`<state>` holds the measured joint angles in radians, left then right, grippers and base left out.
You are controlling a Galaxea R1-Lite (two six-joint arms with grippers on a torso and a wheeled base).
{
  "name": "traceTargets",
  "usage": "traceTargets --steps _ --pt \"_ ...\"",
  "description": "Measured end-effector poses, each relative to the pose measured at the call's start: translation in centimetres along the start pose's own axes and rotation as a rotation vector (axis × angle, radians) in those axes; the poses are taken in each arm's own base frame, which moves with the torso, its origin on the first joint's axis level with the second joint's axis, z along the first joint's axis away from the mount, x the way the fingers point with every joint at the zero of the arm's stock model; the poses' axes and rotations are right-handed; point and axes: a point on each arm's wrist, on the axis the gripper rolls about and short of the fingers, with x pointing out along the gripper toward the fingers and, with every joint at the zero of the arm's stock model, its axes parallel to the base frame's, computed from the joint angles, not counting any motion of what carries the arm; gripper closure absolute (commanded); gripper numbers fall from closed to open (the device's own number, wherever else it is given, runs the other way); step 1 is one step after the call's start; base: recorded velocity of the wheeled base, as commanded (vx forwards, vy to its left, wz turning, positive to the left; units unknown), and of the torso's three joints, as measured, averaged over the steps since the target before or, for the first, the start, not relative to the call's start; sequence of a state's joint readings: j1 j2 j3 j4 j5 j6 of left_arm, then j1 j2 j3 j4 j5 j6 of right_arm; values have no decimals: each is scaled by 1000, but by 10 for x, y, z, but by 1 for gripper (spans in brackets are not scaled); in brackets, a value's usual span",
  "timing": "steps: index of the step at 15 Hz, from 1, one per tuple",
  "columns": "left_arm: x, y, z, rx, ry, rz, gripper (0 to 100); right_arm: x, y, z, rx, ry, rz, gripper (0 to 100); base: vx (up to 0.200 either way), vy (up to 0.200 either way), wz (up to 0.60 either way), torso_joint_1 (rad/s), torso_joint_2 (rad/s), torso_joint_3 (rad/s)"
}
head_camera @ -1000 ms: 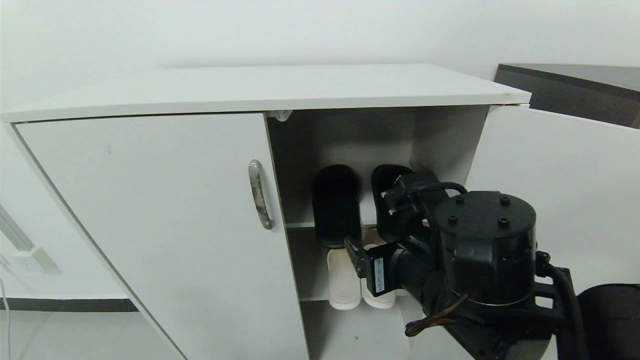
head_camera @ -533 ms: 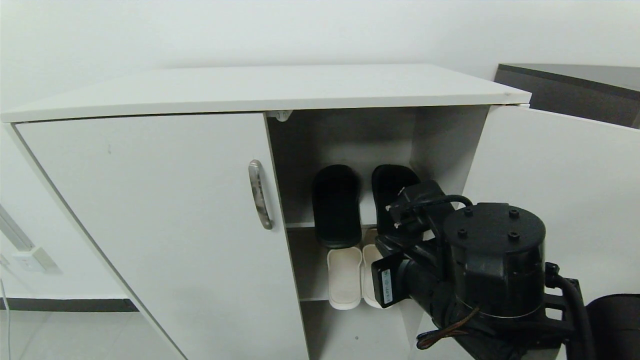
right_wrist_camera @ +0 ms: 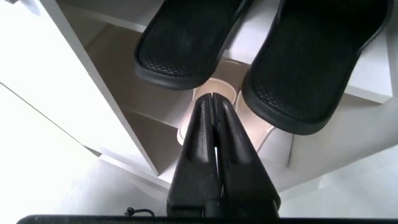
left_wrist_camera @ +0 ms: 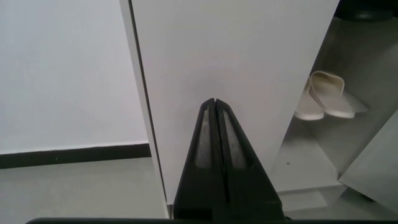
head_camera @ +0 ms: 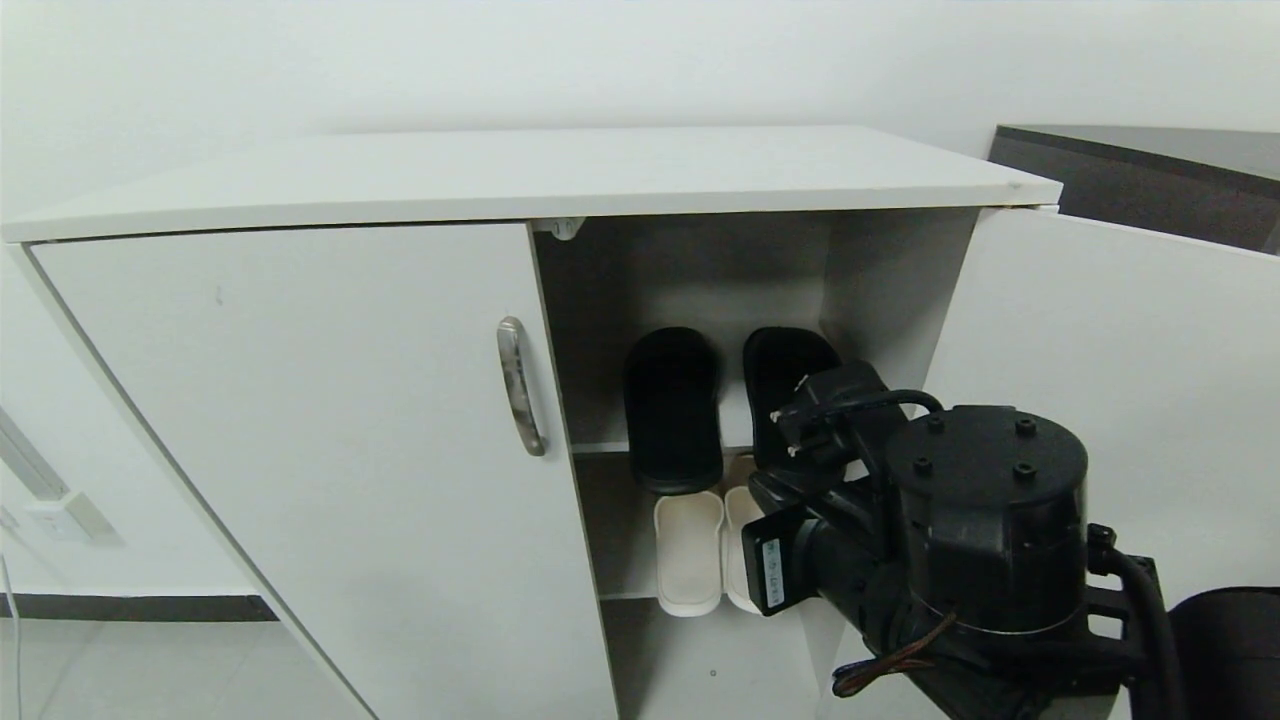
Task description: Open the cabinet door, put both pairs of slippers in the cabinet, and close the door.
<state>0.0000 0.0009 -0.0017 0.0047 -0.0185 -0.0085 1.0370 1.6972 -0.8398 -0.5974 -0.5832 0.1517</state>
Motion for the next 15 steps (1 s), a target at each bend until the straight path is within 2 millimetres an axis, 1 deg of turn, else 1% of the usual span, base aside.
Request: traceTargets --steps 8,15 --pt "0 0 0 0 -1 0 100 4 1 -5 -4 14 -1 100 -200 0 0 1 2 1" --pt "0 0 0 0 -1 0 100 8 -1 -9 -6 29 2 100 -200 0 0 -2 2 6"
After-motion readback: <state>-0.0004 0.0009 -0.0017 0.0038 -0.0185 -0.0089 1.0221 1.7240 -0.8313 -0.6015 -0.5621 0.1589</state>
